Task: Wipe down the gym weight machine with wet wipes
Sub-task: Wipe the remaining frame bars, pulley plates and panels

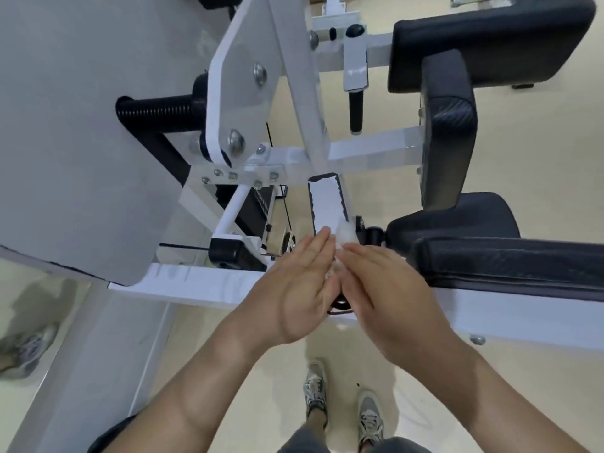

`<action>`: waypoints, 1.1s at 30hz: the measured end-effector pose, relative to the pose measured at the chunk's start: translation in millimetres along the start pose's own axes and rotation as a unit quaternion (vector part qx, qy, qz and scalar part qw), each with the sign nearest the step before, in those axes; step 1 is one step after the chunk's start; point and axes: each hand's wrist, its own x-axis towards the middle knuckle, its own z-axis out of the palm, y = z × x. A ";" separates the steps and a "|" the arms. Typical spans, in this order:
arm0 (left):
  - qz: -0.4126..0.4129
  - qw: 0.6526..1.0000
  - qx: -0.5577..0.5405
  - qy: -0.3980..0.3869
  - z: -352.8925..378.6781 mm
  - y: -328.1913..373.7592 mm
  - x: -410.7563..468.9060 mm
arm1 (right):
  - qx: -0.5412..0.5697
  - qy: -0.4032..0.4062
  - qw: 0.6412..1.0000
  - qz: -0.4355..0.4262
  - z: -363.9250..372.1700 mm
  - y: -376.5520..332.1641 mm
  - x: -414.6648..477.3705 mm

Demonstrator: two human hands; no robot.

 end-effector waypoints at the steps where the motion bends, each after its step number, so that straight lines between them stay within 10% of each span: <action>1: 0.010 0.999 -0.006 0.031 -0.5 -3.1 6.0 | -0.006 -0.002 1.000 0.021 -1.8 -0.4 9.3; 5: 0.023 0.961 -0.106 0.256 -4.0 -20.1 14.5 | -0.017 -0.025 0.991 0.128 -13.5 1.2 44.9; 10: 0.135 0.876 -0.082 0.456 -41.1 -25.2 3.6 | 0.109 0.178 0.963 0.169 -37.7 14.6 51.8; 14: 0.239 0.913 0.022 0.330 -15.6 -47.2 -12.1 | -0.096 0.115 0.982 0.111 -30.5 18.1 27.6; 18: 0.056 0.960 -0.206 0.182 -11.6 -46.8 -18.3 | -0.086 0.095 0.983 0.132 -25.6 -2.0 28.7; 22: -0.039 0.956 -0.261 0.129 -13.7 -27.1 -5.1 | -0.164 -0.169 0.954 0.184 -0.2 -13.5 40.1; 27: -0.133 0.876 -0.444 0.130 -5.2 -17.7 23.0 | 0.221 -0.085 0.913 0.333 22.1 5.5 47.5; 33: -0.163 0.856 -0.422 0.249 1.4 -19.8 43.1 | 0.333 0.037 0.856 0.393 32.2 9.7 68.8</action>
